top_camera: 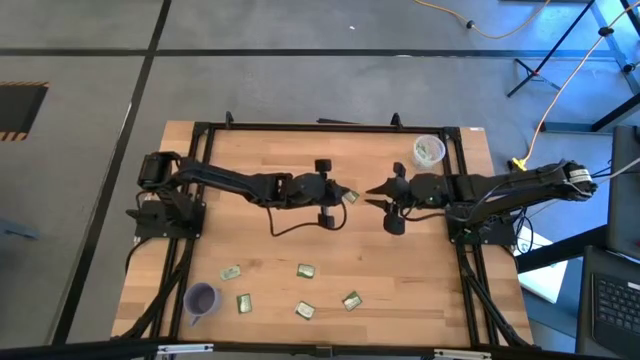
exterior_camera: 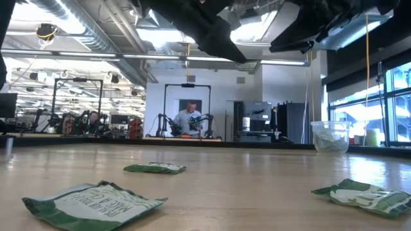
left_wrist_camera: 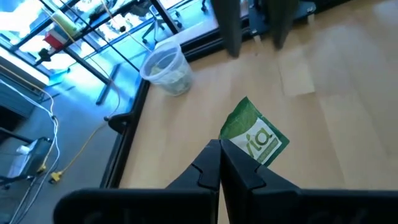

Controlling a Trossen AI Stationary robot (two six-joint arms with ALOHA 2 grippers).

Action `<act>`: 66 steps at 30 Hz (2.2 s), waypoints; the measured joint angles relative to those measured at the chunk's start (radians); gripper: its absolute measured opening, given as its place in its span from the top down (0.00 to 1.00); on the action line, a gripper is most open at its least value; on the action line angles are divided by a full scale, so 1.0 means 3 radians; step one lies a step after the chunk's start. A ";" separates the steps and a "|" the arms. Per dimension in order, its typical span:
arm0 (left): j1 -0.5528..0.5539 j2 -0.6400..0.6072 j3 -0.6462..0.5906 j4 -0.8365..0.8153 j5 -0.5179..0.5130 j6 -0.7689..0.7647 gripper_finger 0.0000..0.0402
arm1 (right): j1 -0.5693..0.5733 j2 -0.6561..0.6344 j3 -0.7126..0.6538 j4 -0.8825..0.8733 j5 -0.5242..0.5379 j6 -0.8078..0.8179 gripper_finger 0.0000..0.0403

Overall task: Pick and place Stevia / Truvia into bins
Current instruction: Put the green stevia packet into the transparent container

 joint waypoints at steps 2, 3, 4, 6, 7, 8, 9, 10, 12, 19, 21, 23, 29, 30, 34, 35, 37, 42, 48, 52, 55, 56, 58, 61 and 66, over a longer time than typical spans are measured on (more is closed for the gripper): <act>-0.0031 -0.0001 0.0000 0.0031 -0.0011 0.0001 0.99 | -0.0001 0.0000 -0.0018 0.0000 0.0001 0.0007 0.72; -0.0047 -0.0001 0.0000 0.0056 -0.0034 0.0006 0.99 | -0.0005 0.0000 -0.0020 0.0002 0.0001 0.0008 0.72; -0.0062 -0.0001 0.0000 0.0102 -0.0066 0.0030 0.99 | -0.0005 0.0000 -0.0020 0.0030 0.0009 0.0025 0.72; -0.0092 -0.0001 0.0001 0.0175 -0.0128 0.0119 1.00 | -0.0005 0.0000 -0.0020 0.0130 0.0010 0.0072 0.72; -0.0104 -0.0001 0.0001 0.0203 -0.0169 0.0148 1.00 | -0.0005 -0.0001 -0.0020 0.0177 0.0009 0.0053 0.72; -0.0118 0.0000 0.0001 0.0215 -0.0211 0.0174 1.00 | -0.0005 -0.0001 -0.0020 0.0215 0.0007 0.0002 0.72; -0.0128 -0.0001 0.0001 0.0235 -0.0255 0.0202 0.99 | -0.0004 -0.0001 -0.0020 0.0249 0.0008 -0.0040 0.72; -0.0138 -0.0001 0.0001 0.0260 -0.0293 0.0227 0.99 | -0.0005 -0.0001 -0.0020 0.0270 0.0007 -0.0074 0.72; -0.0158 -0.0001 0.0002 0.0320 -0.0374 0.0289 1.00 | -0.0004 -0.0001 -0.0020 0.0278 0.0007 -0.0082 0.70; -0.0187 -0.0001 0.0003 0.0397 -0.0462 0.0385 0.99 | -0.0004 0.0064 -0.0020 0.0300 0.0062 -0.0006 0.49; -0.0185 -0.0001 0.0003 0.0401 -0.0474 0.0386 1.00 | -0.0004 0.0083 -0.0020 0.0300 0.0061 -0.0044 0.44; -0.0186 -0.0001 0.0003 0.0399 -0.0527 0.0387 0.99 | -0.0004 0.0097 -0.0020 0.0308 0.0061 -0.0077 0.40; -0.0226 -0.0001 0.0004 0.0545 -0.0599 0.0487 0.99 | -0.0004 0.0106 -0.0020 0.0361 0.0062 0.0068 0.37; -0.0231 -0.0001 0.0005 0.0584 -0.0600 0.0500 0.99 | -0.0004 0.0107 -0.0020 0.0396 0.0061 0.0120 0.37; -0.0268 -0.0001 0.0005 0.0703 -0.0601 0.0595 0.99 | -0.0004 0.0107 -0.0020 0.0514 0.0062 0.0334 0.37; -0.0277 -0.0001 0.0005 0.0729 -0.0603 0.0620 0.99 | -0.0004 0.0107 -0.0020 0.0539 0.0062 0.0389 0.37; -0.0295 -0.0001 0.0006 0.0763 -0.0606 0.0667 0.99 | -0.0004 0.0107 -0.0020 0.0579 0.0062 0.0509 0.39; -0.0316 -0.0001 0.0006 0.0796 -0.0684 0.0798 0.99 | -0.0004 0.0107 -0.0020 0.0581 0.0061 0.0656 0.50; -0.0321 -0.0001 0.0006 0.0810 -0.0693 0.0908 0.99 | -0.0004 0.0107 -0.0020 0.0585 0.0062 0.0712 0.67; -0.0321 -0.0001 0.0006 0.0810 -0.0693 0.0969 0.99 | -0.0004 0.0107 -0.0020 0.0625 0.0062 0.0704 0.74; -0.0321 -0.0001 0.0006 0.0810 -0.0694 0.0996 0.99 | -0.0004 0.0107 -0.0020 0.0639 0.0062 0.0703 0.77; -0.0321 -0.0001 0.0006 0.0810 -0.0694 0.0996 0.99 | -0.0004 0.0107 -0.0020 0.0641 0.0061 0.0703 0.78; -0.0321 -0.0001 0.0006 0.0810 -0.0694 0.1003 0.99 | -0.0004 0.0107 -0.0020 0.0648 0.0062 0.0707 0.79; -0.0321 -0.0001 0.0006 0.0819 -0.0697 0.1053 0.99 | -0.0004 0.0107 -0.0020 0.0647 0.0062 0.0706 0.82; -0.0322 -0.0003 0.0006 0.0952 -0.0715 0.1184 0.99 | -0.0004 0.0107 -0.0020 0.0647 0.0062 0.0703 0.90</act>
